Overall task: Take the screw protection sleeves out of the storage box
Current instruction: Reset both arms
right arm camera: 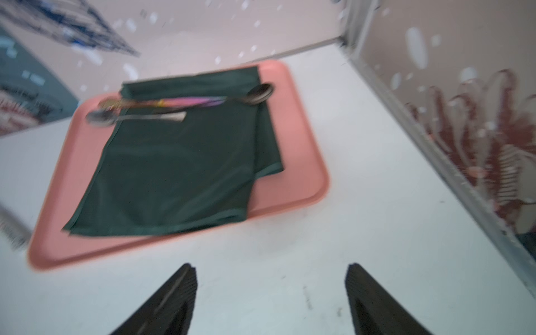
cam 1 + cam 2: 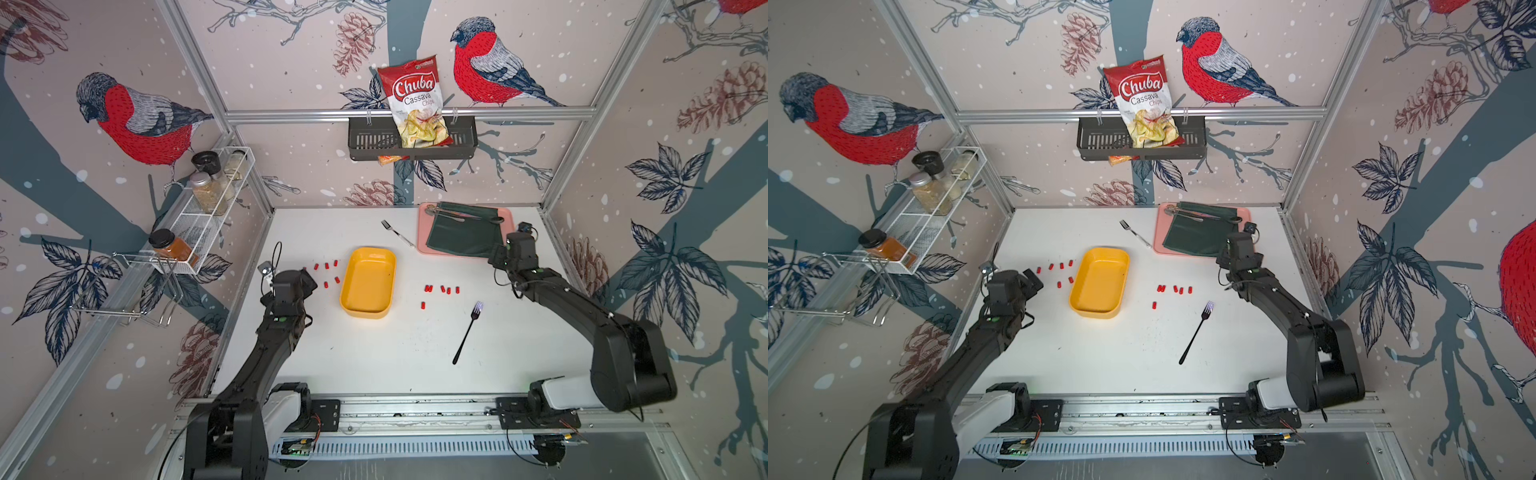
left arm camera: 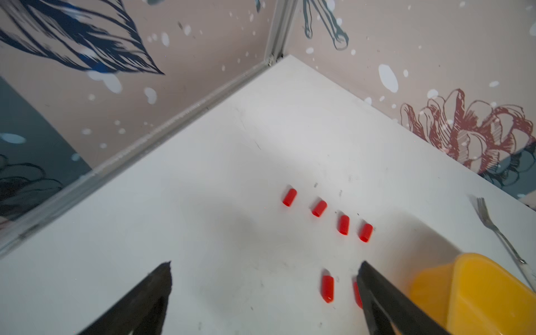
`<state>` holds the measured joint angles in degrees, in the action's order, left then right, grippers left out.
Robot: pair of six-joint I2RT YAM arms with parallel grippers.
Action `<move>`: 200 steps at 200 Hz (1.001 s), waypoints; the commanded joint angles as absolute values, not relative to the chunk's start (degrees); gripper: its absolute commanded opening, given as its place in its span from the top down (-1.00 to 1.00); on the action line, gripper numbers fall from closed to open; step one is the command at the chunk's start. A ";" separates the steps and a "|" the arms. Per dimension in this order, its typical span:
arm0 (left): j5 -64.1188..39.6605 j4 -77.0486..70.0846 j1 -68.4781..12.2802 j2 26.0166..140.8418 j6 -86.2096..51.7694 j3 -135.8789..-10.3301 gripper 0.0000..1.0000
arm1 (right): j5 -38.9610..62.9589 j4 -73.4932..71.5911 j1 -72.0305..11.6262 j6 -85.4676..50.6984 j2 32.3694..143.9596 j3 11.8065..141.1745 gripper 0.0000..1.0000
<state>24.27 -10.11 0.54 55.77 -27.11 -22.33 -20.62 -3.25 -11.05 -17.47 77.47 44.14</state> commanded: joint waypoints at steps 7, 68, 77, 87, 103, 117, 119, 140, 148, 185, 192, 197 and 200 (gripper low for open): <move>33.43 -30.14 0.64 49.32 -18.17 -12.26 -0.97 | -25.19 -24.60 -7.77 -14.87 65.59 28.21 -0.99; 19.33 -56.29 0.50 56.92 -10.56 -1.53 -0.97 | -17.99 -58.00 -7.22 -7.94 55.27 0.68 -0.99; 19.14 -58.88 0.29 60.98 -9.57 -2.79 -0.97 | -17.54 -64.25 -7.21 -7.49 57.09 -1.32 -0.99; 21.43 -64.84 0.16 65.79 -8.79 -3.59 -0.97 | -20.38 -62.14 -6.97 -8.38 59.43 1.04 -0.99; 20.40 -69.70 0.34 74.16 -8.12 -6.79 -0.94 | -18.57 -68.09 -6.10 -6.62 65.58 2.46 -0.99; 15.73 -74.46 0.28 82.05 -6.31 -9.10 -0.90 | -18.77 -70.81 -5.71 -4.47 71.40 5.41 -0.99; 15.16 -74.80 0.27 83.13 -5.93 -9.46 -0.88 | -19.09 -70.53 -5.71 -4.17 72.30 6.01 -0.99; 16.28 -74.73 -1.44 87.59 -3.89 -11.84 -0.92 | -19.13 -78.69 -3.10 -6.08 83.75 6.92 -0.99; 16.25 -70.84 -1.50 86.16 -4.43 -12.51 -0.93 | -19.64 -86.03 -2.29 -6.37 88.62 6.57 -1.00; 16.86 -70.77 -1.71 86.67 -4.15 -13.11 -0.94 | -17.71 -79.52 -2.12 -6.08 88.06 9.74 -1.00; 16.88 -70.11 -1.70 86.52 -4.18 -13.20 -0.94 | -18.16 -75.24 -2.10 -6.70 86.80 10.81 -1.00; 16.98 -71.01 -1.75 86.80 -4.00 -13.06 -0.94 | -18.00 -71.51 -2.05 -7.19 85.77 11.85 -0.99; 16.96 -70.94 -1.76 86.77 -4.04 -13.08 -0.94 | -17.73 -69.90 -1.96 -7.36 85.41 12.28 -1.00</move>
<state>16.71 -68.25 -1.63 86.63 -5.13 -12.73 -17.23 -75.26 -2.20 -6.00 87.11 9.85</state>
